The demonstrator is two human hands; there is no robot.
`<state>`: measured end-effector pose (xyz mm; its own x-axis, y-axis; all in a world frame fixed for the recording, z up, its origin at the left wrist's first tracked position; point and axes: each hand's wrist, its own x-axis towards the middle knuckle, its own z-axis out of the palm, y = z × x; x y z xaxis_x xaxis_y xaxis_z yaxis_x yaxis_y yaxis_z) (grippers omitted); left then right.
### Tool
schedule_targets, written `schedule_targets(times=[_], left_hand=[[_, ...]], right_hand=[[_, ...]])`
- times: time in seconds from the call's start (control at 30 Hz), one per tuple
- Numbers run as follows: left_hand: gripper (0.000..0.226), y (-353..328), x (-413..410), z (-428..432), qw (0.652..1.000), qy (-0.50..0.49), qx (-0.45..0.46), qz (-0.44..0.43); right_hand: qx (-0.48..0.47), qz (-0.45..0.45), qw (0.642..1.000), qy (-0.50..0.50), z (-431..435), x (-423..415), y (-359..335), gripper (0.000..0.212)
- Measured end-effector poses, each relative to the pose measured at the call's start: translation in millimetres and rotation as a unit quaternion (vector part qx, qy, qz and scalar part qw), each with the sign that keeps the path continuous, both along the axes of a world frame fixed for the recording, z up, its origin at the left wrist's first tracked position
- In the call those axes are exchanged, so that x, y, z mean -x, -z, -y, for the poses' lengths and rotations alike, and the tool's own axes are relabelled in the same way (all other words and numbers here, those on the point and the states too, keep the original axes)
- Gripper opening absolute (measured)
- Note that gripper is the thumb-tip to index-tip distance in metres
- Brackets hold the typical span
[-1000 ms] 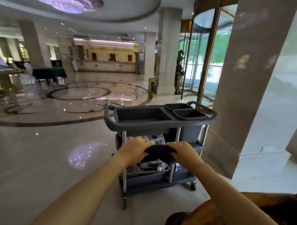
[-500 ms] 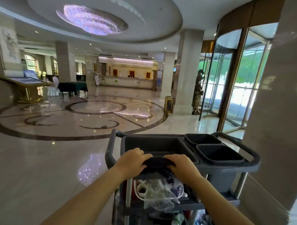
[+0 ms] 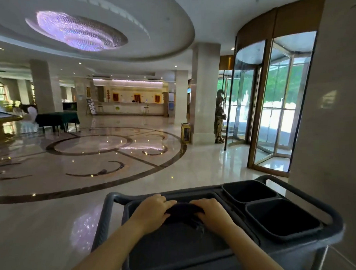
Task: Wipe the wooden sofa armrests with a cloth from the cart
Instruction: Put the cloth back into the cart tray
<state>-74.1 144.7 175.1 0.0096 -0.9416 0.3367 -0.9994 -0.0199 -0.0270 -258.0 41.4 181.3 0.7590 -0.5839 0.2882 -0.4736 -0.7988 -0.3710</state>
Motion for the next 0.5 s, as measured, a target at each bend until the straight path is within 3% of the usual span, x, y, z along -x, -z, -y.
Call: schedule_targets(times=[0.27,0.5], left_hand=[[0.047,50.4,-46.8,88.4,1.000,-0.007,-0.029,-0.007],[0.047,127.7,-55.4,133.7,0.992,-0.049,-0.102,-0.052]], right_hand=[[-0.018,-0.036,0.998,-0.040,94.9,-45.7,42.8,0.021],[-0.079,-0.099,0.990,-0.070,157.4,-70.8,114.0,0.034]])
